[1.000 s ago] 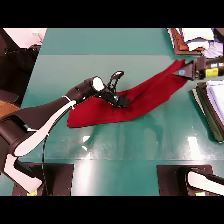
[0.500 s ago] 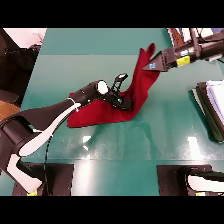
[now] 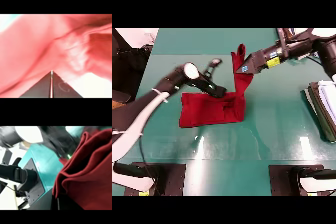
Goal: Fold the shirts.
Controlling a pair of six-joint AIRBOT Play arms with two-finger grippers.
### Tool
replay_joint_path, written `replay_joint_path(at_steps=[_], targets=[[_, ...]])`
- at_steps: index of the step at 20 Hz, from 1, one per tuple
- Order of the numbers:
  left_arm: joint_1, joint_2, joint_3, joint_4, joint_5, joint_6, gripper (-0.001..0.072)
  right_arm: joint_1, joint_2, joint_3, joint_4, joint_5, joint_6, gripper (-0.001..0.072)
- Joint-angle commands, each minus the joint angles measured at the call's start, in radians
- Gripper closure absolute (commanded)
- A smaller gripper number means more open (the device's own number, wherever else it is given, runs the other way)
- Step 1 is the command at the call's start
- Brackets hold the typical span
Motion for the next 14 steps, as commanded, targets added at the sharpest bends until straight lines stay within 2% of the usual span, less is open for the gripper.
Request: replay_joint_path(at_steps=[1,3,7,9,11,13,14], targets=[[0.157,0.148,0.0,0.147,-0.098,0.011,0.068,0.092,-0.048,0.004,0.007,-0.082,-0.01,0.0694],[0.252,0.228,0.0,0.179,-0.109,0.025,0.068,0.173,-0.091,0.004,0.009,-0.177,-0.019,0.0694],[0.395,0.342,0.0,0.195,-0.117,0.03,0.068,0.349,-0.214,0.005,0.01,-0.437,-0.108,0.0691],[0.433,0.365,0.0,0.195,-0.125,0.03,0.068,0.41,-0.3,0.045,0.008,-0.497,-0.111,0.0683],[0.442,0.367,0.0,0.196,-0.147,0.03,0.068,0.459,-0.395,0.137,0.009,-0.51,-0.127,0.0499],[0.442,0.367,0.0,0.19,-0.166,0.029,0.068,0.486,-0.469,0.236,0.008,-0.496,-0.14,0.0247],[0.442,0.367,0.0,0.19,-0.171,0.03,0.068,0.486,-0.488,0.265,0.008,-0.464,-0.14,0.0238]])
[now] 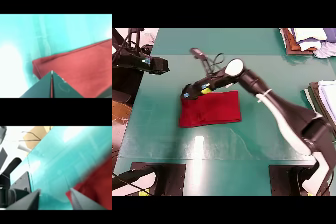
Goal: Fold the shirts.
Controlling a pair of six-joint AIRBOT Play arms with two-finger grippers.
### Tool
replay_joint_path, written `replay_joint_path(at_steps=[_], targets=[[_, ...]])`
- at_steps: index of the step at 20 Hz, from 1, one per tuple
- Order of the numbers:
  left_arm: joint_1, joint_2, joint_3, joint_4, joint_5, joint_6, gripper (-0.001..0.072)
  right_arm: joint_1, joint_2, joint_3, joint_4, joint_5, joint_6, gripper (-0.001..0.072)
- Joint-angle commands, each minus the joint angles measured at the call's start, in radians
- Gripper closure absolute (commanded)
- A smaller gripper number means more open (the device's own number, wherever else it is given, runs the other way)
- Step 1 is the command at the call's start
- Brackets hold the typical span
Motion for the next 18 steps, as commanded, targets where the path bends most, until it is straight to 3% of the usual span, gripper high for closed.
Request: replay_joint_path(at_steps=[1,2,6,11,14,15,16,17,18], targets=[[0.018,0.013,0.0,0.003,-0.039,0.002,0.068,0.031,-0.087,0.096,-0.006,0.033,-0.019,0.0251],[0.018,0.012,0.0,0.005,-0.056,0.002,0.068,0.01,-0.068,0.068,-0.012,0.082,-0.017,0.0287],[0.018,0.012,0.0,0.004,-0.105,0.002,0.068,-0.137,0.069,-0.177,-0.011,0.264,-0.019,0.0287],[0.018,0.012,0.0,0.003,-0.158,0.002,0.068,-0.375,0.307,-0.634,-0.011,0.248,-0.018,0.0287],[0.018,0.012,0.0,0.003,-0.15,0.002,0.068,-0.497,0.412,-0.836,-0.01,0.16,-0.018,0.0284],[0.018,0.012,0.0,0.003,-0.138,0.002,0.068,-0.528,0.435,-0.882,-0.008,0.115,-0.018,0.0272],[0.018,0.012,0.0,0.002,-0.124,0.002,0.068,-0.544,0.446,-0.916,-0.005,0.071,-0.018,0.0202],[0.018,0.012,0.0,-0.002,-0.111,0.002,0.068,-0.552,0.444,-0.938,-0.002,0.035,-0.018,0.0078],[0.018,0.012,0.0,-0.008,-0.103,0.002,0.068,-0.554,0.429,-0.946,0.0,0.019,-0.018,0.0062]])
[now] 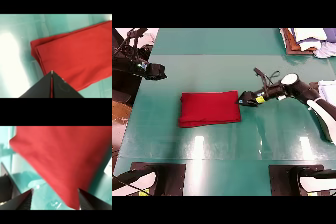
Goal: Fold the shirts.
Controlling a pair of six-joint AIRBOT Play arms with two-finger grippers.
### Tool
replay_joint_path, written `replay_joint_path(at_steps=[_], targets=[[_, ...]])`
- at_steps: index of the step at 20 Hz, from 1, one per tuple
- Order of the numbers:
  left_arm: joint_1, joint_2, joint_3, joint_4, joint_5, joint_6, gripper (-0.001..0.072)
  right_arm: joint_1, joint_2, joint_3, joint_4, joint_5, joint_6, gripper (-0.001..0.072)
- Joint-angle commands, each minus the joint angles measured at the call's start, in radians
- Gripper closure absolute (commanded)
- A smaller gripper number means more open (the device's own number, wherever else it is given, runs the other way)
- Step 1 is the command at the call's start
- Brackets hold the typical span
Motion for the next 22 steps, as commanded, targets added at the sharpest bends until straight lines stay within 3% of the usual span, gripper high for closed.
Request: replay_joint_path(at_steps=[1,8,9,11,13,19,22], targets=[[0.001,0.001,0.0,-0.018,0.031,0.0,0.068,-0.05,0.002,-0.093,0.008,-0.096,0.0,0.0062],[-0.002,0.001,0.0,-0.049,0.051,0.008,0.068,0.099,-0.256,0.106,0.148,-0.069,-0.006,0.0066],[-0.002,0.001,0.0,-0.049,0.049,0.008,0.068,0.123,-0.284,0.14,0.166,-0.057,-0.01,0.0114],[-0.002,0.001,0.0,-0.05,0.046,0.007,0.068,0.162,-0.314,0.188,0.162,-0.059,-0.01,0.03],[-0.002,0.001,0.0,-0.054,0.047,0.007,0.068,0.183,-0.315,0.215,0.159,-0.074,-0.042,0.0681],[-0.06,0.001,0.0,-0.08,0.067,0.003,0.0681,0.039,-0.215,0.278,0.145,-0.055,-0.057,0.0695],[-0.165,0.0,0.0,-0.08,0.111,0.004,0.068,-0.157,-0.09,0.278,-0.013,-0.014,0.001,0.0695]])
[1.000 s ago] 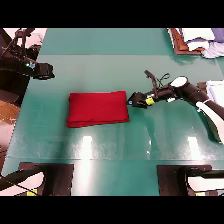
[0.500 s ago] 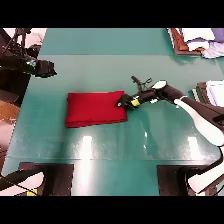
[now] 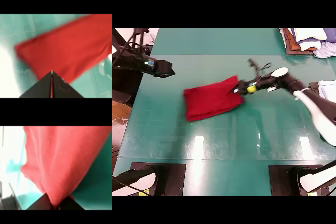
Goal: Fold the shirts.
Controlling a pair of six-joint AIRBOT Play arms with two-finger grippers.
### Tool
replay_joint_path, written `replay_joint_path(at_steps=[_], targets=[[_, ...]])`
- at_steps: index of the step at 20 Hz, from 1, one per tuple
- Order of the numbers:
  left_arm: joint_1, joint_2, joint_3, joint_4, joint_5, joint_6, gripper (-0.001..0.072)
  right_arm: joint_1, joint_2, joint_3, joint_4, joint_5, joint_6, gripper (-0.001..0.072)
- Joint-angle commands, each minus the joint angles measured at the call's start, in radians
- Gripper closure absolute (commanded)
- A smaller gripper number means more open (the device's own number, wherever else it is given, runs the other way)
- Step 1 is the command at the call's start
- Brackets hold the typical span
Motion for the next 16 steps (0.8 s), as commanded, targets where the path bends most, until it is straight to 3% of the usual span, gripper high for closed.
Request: replay_joint_path(at_steps=[1,4,10,16], targets=[[-0.104,-0.001,0.0,-0.004,0.059,-0.002,0.0681,-0.207,0.128,0.009,-0.167,0.046,0.054,0.0695],[-0.196,-0.002,0.0,-0.005,0.135,-0.002,0.068,-0.428,0.226,0.009,-0.261,0.055,0.061,0.0695],[-0.303,-0.002,0.0,-0.004,0.18,-0.006,0.068,-0.816,0.273,0.009,-0.255,-0.024,0.016,0.0695],[-0.311,-0.003,0.0,-0.007,0.185,-0.006,0.068,-0.978,0.23,0.044,-0.2,-0.143,-0.025,0.0695]])
